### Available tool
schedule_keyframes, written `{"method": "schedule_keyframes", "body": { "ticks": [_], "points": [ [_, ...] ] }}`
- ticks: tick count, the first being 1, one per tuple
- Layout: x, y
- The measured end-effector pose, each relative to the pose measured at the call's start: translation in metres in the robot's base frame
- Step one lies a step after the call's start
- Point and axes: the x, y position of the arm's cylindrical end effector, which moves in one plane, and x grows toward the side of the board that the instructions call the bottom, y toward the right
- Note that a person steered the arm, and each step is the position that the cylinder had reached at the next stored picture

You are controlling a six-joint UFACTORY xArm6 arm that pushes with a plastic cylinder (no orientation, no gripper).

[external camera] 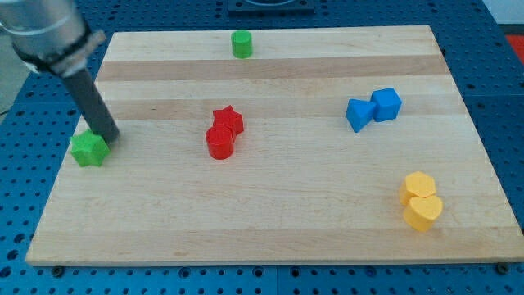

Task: Move the green star to the down side of the board

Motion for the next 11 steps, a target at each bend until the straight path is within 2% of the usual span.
{"method": "schedule_keyframes", "body": {
  "ticks": [1, 2, 3, 4, 5, 6, 7, 8, 9, 10, 11],
  "points": [
    [0.017, 0.017],
    [-0.021, 0.03],
    [-0.027, -0.026],
    [-0.021, -0.05],
    [0.013, -0.003],
    [0.047, 0.005],
    [0.057, 0.006],
    [0.025, 0.01],
    [0.026, -0.027],
    [0.061, -0.016],
    [0.031, -0.006]
  ]
}}
